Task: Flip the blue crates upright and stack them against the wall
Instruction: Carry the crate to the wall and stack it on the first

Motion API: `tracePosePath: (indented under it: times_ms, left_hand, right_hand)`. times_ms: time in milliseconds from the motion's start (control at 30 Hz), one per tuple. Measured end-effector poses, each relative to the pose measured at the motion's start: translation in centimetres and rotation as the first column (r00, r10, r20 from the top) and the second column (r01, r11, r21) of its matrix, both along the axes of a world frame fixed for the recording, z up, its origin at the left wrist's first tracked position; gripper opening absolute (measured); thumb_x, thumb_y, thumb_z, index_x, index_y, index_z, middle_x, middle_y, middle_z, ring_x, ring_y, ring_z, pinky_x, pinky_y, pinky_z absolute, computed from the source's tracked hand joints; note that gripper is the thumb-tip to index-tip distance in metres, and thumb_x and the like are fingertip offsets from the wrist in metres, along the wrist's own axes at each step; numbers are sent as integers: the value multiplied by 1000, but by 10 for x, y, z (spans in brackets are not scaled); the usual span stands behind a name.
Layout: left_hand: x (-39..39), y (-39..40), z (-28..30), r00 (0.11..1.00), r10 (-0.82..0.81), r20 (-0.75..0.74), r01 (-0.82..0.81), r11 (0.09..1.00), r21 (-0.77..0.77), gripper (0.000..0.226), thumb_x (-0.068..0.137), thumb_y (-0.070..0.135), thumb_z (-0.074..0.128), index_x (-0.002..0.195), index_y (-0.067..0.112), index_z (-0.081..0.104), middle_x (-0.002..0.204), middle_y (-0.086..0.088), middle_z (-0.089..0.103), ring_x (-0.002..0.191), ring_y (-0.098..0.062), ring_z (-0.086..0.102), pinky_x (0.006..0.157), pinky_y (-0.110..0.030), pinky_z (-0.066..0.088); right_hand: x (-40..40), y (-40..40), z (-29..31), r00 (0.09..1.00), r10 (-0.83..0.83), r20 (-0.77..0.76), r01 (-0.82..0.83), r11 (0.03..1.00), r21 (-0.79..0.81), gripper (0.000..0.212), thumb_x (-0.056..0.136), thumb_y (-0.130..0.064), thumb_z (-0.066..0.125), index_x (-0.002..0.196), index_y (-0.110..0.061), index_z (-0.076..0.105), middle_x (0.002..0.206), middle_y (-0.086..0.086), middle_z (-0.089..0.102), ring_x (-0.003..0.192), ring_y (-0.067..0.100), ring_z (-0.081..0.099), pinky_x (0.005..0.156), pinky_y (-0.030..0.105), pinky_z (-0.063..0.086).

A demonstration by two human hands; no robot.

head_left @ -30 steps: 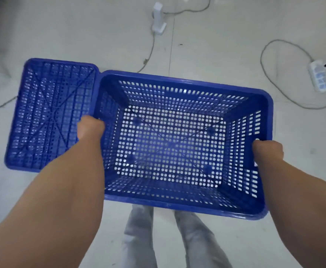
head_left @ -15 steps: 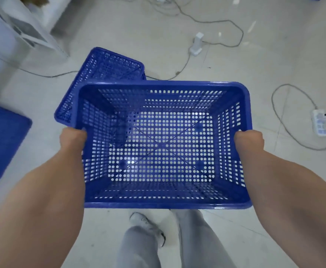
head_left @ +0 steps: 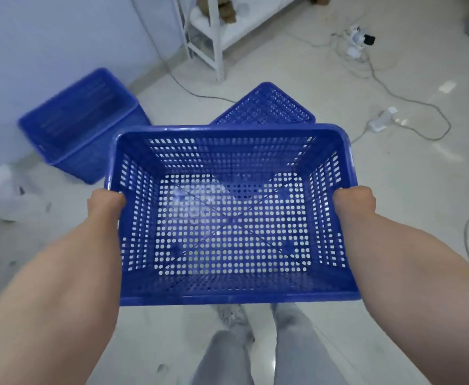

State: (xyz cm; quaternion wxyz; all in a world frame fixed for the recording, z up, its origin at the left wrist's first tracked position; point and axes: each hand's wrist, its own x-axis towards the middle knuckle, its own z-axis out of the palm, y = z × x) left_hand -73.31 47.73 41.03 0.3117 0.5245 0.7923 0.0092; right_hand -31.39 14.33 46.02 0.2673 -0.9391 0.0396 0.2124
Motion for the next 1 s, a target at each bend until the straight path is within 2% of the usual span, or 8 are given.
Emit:
tracePosePath:
  times_ms: [167,300,400,500,600,767,900,1000]
  left_hand:
    - [-87,9,35,985,174,-7,-174,984,45,36,77,20,60,111,6,58,105,-20,69,90,-40,70,85,-49,59]
    - [-136,19,51,964,267,9,-267,962,52,31,81,21,60,107,5,57,105,-21,68,93,-39,69,88,-48,58]
    - [-166,35,56,939,344,9,-344,937,63,32,81,20,61,109,4,59,108,-21,69,95,-38,70,88,-47,58]
    - [-181,52,63,909,415,35,-417,907,62,23,82,19,62,101,8,55,103,-19,67,91,-37,69,86,-46,58]
    - [-191,73,63,874,482,64,-485,873,54,28,81,24,64,103,9,55,103,-17,67,91,-39,68,88,-49,58]
    - [-193,116,69,826,561,60,-564,824,59,28,88,25,61,110,9,55,107,-17,65,93,-38,67,87,-45,57]
    - [-193,153,70,789,609,78,-613,789,47,28,89,27,61,111,11,53,110,-17,65,95,-37,66,89,-47,56]
    - [-197,185,69,762,642,77,-646,763,26,34,89,30,61,116,10,55,112,-16,65,95,-37,67,90,-49,56]
  right_hand:
    - [-51,82,10,989,147,-28,-147,989,7,3,75,-13,53,77,-11,53,83,6,62,72,29,61,67,32,51]
    - [-73,147,11,966,258,-33,-258,966,-11,26,73,-14,54,97,-6,60,92,10,64,82,32,63,67,31,47]
    - [-86,202,22,919,391,-47,-393,918,-47,14,74,-23,51,84,-13,55,81,5,55,89,28,61,70,31,42]
    - [-94,260,34,879,471,-74,-476,876,-79,2,81,-21,53,81,-19,54,78,1,48,89,24,54,72,31,39]
    - [-91,323,34,860,510,19,-504,853,-134,36,72,-11,55,107,-2,55,94,11,54,85,32,57,69,33,46]
    - [-94,415,53,825,565,-4,-564,822,-79,42,68,-10,57,110,-2,55,97,12,59,78,29,52,60,30,40]
    - [-95,485,63,804,594,7,-594,804,-36,25,77,-2,57,101,-4,52,76,6,49,60,22,46,61,30,39]
    - [-97,527,73,790,613,25,-612,790,-21,19,76,-2,57,95,-5,53,86,10,56,71,29,54,63,30,42]
